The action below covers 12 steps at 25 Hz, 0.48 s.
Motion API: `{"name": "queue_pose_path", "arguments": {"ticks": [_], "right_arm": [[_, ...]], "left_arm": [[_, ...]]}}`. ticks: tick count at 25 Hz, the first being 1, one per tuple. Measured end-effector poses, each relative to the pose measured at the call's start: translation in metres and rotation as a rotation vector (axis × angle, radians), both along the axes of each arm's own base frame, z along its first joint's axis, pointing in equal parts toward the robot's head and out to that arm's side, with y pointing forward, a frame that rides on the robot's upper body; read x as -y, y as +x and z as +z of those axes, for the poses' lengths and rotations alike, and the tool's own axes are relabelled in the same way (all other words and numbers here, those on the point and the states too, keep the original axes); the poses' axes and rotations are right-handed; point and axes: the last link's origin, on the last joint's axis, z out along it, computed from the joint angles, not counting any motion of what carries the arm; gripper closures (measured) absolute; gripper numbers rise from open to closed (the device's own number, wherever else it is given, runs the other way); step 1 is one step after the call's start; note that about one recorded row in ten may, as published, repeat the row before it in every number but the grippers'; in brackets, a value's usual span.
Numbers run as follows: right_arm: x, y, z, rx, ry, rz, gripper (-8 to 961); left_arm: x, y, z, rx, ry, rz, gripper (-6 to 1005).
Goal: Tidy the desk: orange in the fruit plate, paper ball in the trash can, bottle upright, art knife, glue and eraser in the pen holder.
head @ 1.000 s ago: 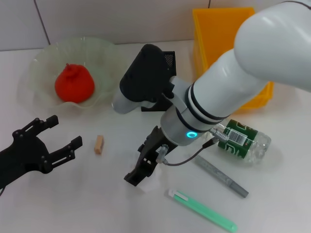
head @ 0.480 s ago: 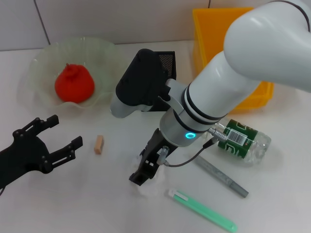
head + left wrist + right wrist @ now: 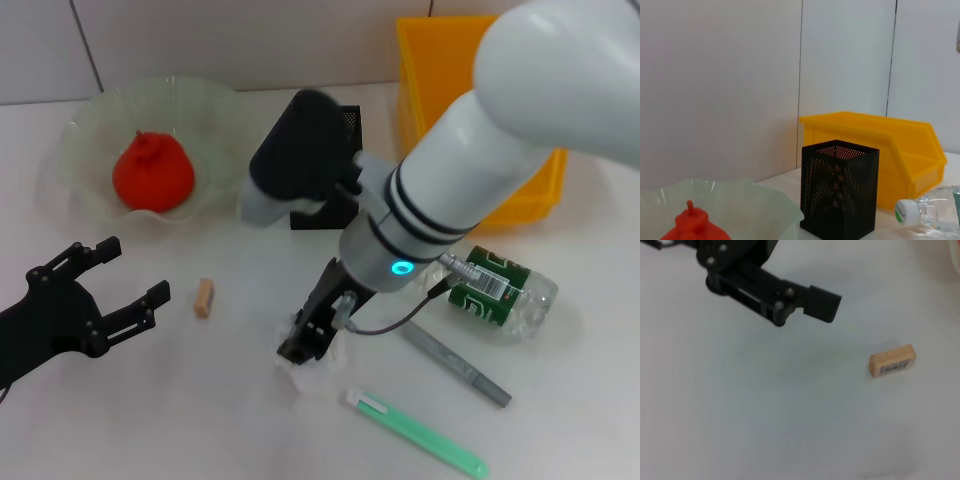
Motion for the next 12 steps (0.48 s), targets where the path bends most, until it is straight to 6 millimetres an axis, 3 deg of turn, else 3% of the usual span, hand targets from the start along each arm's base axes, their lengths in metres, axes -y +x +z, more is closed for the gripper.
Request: {"name": "queue_pose_path", "arguments": {"ticks": [6, 12], "right_arm": [[-0.012, -0.002, 0.038, -0.067, 0.100, -0.032, 602], [-0.028, -0.006, 0.108, -0.196, 0.310, -0.046, 667]], "left_arm": [[0.000, 0.000, 0.000, -0.001, 0.000, 0.000, 143], [0.001, 0.000, -0.003, -0.001, -0.004, -0.003, 143]]}}
